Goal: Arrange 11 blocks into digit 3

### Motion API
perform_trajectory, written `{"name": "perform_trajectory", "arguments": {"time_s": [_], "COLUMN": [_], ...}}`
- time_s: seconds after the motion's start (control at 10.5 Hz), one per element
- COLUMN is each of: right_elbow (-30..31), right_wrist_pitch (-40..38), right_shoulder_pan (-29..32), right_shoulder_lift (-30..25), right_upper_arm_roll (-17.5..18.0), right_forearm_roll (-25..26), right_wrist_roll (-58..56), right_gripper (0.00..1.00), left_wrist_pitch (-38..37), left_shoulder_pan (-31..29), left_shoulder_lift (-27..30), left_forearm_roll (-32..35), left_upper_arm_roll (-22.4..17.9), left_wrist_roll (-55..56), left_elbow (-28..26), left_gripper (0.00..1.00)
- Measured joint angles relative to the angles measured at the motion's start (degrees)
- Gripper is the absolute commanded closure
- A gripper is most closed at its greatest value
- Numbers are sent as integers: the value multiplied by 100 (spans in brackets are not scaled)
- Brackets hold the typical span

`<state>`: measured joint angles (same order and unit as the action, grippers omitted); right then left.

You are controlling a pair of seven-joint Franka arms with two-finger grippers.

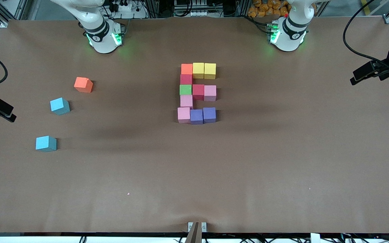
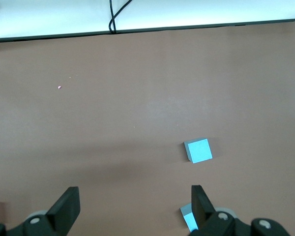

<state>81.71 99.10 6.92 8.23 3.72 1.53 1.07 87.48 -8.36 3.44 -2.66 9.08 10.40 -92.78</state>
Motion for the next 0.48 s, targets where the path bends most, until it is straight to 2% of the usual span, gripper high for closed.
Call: {"name": "perform_trajectory", "arguments": {"time_s": [0.48], "right_elbow": [8], "right_wrist_pitch": [-3], "right_shoulder_pan": [4], "right_shoulder_lift": [9], "right_upper_arm_roll": [-24], "right_forearm_roll": [0], "right_wrist_roll": [1], "right_gripper": [0], "left_wrist_pitch": [-25], "left_shoulder_pan": [34], "left_shoulder_lift": [0], "left_forearm_roll": [0], "left_upper_arm_roll": [44], "left_wrist_roll": [0], "left_elbow": [16], "left_gripper": [0]}}
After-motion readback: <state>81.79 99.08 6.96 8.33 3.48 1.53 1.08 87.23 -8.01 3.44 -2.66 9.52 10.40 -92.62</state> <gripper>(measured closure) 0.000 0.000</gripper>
